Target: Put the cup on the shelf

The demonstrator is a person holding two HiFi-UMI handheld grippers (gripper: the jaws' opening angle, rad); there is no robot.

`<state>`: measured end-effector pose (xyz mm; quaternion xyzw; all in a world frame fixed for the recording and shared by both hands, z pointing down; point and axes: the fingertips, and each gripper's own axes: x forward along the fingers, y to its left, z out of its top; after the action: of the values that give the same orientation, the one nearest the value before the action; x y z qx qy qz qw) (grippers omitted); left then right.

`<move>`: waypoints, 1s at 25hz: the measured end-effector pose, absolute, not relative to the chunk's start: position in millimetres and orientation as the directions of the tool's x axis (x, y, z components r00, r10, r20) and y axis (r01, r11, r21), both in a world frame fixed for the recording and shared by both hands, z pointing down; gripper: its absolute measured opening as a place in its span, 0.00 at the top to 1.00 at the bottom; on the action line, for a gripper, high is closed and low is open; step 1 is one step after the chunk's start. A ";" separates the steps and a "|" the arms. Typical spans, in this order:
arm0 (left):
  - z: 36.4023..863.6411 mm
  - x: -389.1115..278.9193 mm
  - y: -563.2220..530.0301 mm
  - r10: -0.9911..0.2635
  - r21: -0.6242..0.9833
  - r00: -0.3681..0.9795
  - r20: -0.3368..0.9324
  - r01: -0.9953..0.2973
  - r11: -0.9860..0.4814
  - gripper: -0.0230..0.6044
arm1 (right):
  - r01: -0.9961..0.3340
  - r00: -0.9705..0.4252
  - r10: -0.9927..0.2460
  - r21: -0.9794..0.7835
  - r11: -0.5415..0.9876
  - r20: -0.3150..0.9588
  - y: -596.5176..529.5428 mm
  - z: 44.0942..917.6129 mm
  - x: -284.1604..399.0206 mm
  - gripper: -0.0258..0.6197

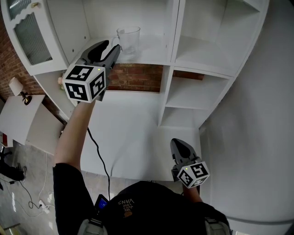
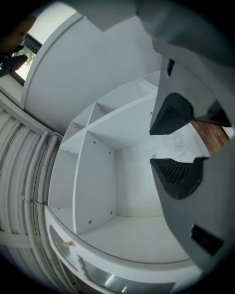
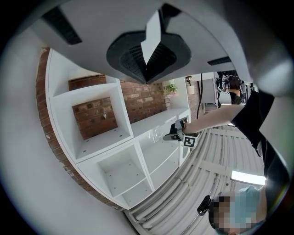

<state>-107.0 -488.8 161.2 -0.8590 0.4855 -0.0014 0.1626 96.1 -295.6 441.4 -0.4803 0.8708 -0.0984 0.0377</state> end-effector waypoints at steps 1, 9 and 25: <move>160.0 -99.8 -482.7 -0.823 -0.307 0.546 -0.157 -0.819 -0.485 0.74 | -0.827 -0.538 -0.842 -0.209 0.521 0.030 -296.1 442.2 95.4 0.96; 174.8 -46.4 -483.0 -0.769 -0.393 0.639 -0.011 -0.710 -0.584 0.74 | -0.819 -0.550 -0.835 -0.210 0.534 0.023 -298.8 441.1 91.4 0.96; 175.0 -39.3 -532.6 -0.807 -0.347 0.589 0.039 -0.750 -0.564 0.74 | -0.840 -0.513 -0.858 -0.218 0.497 0.020 -311.2 441.8 113.9 0.96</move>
<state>-39.3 -532.6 175.0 -0.8788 0.4429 -0.0973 0.1485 113.9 -311.2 441.8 -0.4913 0.8640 -0.1006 0.0454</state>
